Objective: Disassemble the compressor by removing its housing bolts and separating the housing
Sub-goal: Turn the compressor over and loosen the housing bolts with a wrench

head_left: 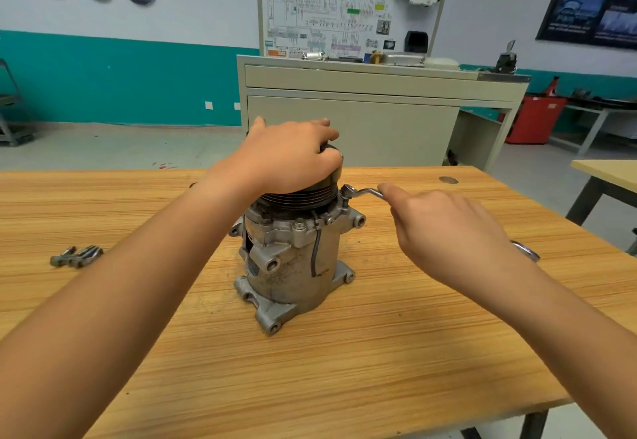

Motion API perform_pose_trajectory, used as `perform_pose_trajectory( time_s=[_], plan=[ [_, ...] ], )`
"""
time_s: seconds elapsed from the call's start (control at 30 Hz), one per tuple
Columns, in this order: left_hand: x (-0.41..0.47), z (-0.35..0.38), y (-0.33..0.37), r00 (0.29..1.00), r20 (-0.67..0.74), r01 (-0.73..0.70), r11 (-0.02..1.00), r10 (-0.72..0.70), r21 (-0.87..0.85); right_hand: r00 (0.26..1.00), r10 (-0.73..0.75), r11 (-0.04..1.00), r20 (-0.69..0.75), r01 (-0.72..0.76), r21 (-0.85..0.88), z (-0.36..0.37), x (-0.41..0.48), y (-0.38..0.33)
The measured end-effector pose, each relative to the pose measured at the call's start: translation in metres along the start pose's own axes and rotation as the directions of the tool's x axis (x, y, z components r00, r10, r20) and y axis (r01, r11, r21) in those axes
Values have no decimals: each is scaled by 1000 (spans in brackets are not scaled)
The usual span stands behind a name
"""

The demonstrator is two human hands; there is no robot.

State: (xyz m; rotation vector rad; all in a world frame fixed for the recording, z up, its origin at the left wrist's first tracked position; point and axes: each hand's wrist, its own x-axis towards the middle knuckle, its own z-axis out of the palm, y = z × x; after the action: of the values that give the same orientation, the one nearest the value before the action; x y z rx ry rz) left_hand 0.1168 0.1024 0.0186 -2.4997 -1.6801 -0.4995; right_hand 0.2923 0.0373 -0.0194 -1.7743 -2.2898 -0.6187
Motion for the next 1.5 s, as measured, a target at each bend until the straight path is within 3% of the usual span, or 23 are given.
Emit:
perform_pose_trajectory(
  time_s=[0.27, 0.4, 0.63, 0.77, 0.83, 0.9, 1.07, 1.13, 1.2, 1.23, 1.3, 1.33, 1.4, 1.5],
  plan=[
    [1, 2, 1, 1000, -15, 5, 1000, -4, 7, 984, 17, 983, 178, 16, -182, -22, 4, -38],
    [0, 1, 1, 1000, -17, 4, 1000, -4, 12, 985, 20, 970, 170, 22, -242, -15, -1, -40],
    [-1, 0, 1, 1000, -13, -7, 1000, 7, 7, 957, -265, 937, 115, 283, -203, -1, 26, 26],
    [0, 0, 0, 1000, -13, -6, 1000, 6, 5, 924, -381, 918, -40, 373, -133, 21, 54, 51],
    [-1, 1, 1, 1000, -16, -7, 1000, 7, -1, 875, -422, 905, -236, 424, -46, 40, 64, 50],
    [-1, 1, 0, 1000, -21, -4, 1000, 3, -2, 809, -375, 902, -452, 432, 25, 58, 75, 39],
    [-2, 0, 1, 1000, 3, -18, 1000, 18, -2, 816, -119, 870, -566, 360, 336, 69, 72, 17],
    [-3, -2, 1, 1000, 16, -9, 1000, 9, -11, 843, 109, 791, -527, 247, 559, 55, 59, 17],
    [-4, -1, 2, 1000, 14, -8, 1000, 9, -11, 871, 192, 743, -453, 173, 647, 39, 44, 20],
    [-4, -1, 2, 1000, 13, -10, 1000, 10, -5, 904, 154, 800, -399, 123, 587, 32, 36, 23],
    [-3, -1, 2, 1000, 18, -9, 1000, 9, -1, 980, 16, 959, -201, 42, 279, 21, 21, 24],
    [-3, 0, 2, 1000, 19, -11, 1000, 11, 0, 994, -14, 988, -107, 30, 149, 17, 15, 22],
    [-2, 0, 1, 1000, 12, -15, 1000, 14, 9, 1000, -19, 998, -10, 19, 67, 12, 7, 13],
    [-2, 0, 1, 1000, 18, -10, 1000, 10, 4, 1000, 4, 1000, 5, -4, 29, 7, 6, 5]
  ],
)
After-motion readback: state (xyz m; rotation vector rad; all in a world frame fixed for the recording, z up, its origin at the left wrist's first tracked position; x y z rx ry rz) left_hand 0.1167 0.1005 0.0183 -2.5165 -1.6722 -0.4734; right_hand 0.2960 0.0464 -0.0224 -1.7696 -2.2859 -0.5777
